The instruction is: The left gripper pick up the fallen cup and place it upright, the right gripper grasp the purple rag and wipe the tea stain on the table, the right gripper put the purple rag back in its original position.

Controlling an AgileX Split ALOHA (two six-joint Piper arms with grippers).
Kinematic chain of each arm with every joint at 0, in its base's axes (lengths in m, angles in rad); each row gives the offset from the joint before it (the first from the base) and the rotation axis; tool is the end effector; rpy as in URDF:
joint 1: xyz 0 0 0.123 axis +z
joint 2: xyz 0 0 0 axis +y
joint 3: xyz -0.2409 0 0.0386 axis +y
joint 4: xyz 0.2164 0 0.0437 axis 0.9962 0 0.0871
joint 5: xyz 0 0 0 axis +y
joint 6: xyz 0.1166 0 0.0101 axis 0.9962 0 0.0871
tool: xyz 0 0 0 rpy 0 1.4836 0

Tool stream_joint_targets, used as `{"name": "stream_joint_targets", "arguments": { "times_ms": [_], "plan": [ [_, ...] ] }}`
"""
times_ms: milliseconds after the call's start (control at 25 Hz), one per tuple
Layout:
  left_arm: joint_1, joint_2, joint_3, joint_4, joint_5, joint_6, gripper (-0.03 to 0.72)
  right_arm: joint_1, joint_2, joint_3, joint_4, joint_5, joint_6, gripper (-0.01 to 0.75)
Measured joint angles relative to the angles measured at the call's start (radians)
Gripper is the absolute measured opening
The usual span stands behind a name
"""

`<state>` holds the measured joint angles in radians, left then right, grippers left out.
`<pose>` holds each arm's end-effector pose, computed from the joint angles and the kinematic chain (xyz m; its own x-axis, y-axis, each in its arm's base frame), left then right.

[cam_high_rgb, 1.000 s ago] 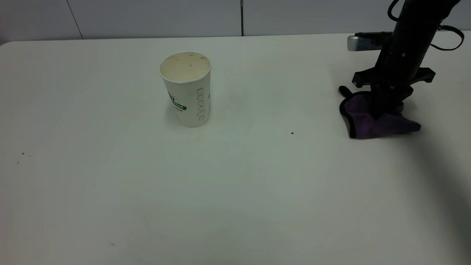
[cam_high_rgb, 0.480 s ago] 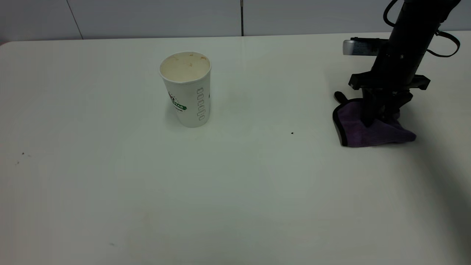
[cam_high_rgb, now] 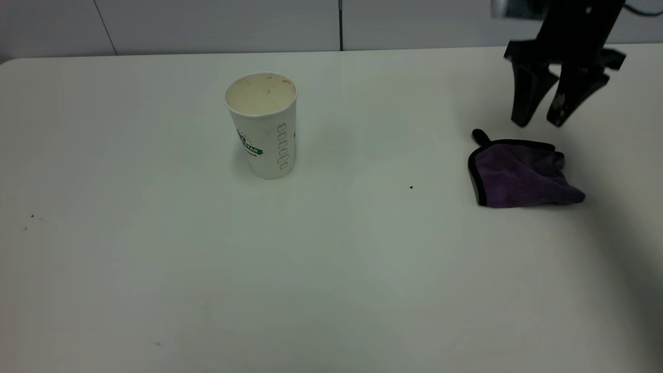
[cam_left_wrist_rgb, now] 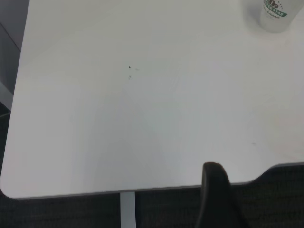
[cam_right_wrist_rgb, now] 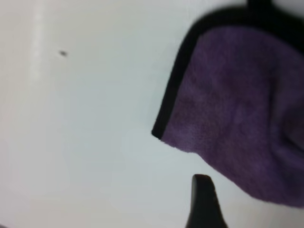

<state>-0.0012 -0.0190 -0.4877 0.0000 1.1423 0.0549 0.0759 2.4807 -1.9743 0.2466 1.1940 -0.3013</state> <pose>0.0262 0.0000 0.2391 -0.5205 0.0555 -0.8521 0.0298 0.9985 0.0468 0.4174 0.0584 0.0597 -0.9611 -0.2757 -0.0160 -0.2719 0.9348 0.2285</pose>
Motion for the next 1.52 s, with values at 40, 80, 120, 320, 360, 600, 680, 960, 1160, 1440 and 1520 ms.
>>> {"name": "stream_joint_targets", "arguments": {
  "times_ms": [40,80,120,320,360,600,680,960,1160,1440,1520],
  "plan": [
    [0.000,0.000,0.000,0.000,0.000,0.000,0.475,0.000,-0.028,0.000,-0.001,0.003,0.000,0.544],
    [0.000,0.000,0.000,0.000,0.000,0.000,0.475,0.000,-0.064,0.000,-0.002,0.005,0.002,0.537],
    [0.000,0.000,0.000,0.000,0.000,0.000,0.475,0.000,-0.101,0.000,-0.002,0.006,0.005,0.531],
    [0.000,0.000,0.000,0.000,0.000,0.000,0.475,0.000,-0.278,0.011,-0.003,0.015,0.024,0.523],
    [0.000,0.000,0.000,0.000,0.000,0.000,0.475,0.000,-0.318,0.027,-0.002,0.016,0.027,0.523],
    [0.000,0.000,0.000,0.000,0.000,0.000,0.475,0.000,-0.592,0.274,-0.004,0.026,0.030,0.523],
    [0.000,0.000,0.000,0.000,0.000,0.000,0.475,0.000,-0.699,0.378,-0.004,0.029,0.022,0.523],
    [0.000,0.000,0.000,0.000,0.000,0.000,0.475,0.000,-1.071,0.676,-0.050,0.031,0.027,0.523],
    [0.000,0.000,0.000,0.000,0.000,0.000,0.475,0.000,-1.356,0.865,-0.113,0.038,0.075,0.522],
    [0.000,0.000,0.000,0.000,0.000,0.000,0.475,0.000,-1.754,1.101,-0.175,0.045,0.137,0.521],
    [0.000,0.000,0.000,0.000,0.000,0.000,0.475,0.000,-1.847,1.145,-0.190,0.045,0.154,0.521]
  ]
}}
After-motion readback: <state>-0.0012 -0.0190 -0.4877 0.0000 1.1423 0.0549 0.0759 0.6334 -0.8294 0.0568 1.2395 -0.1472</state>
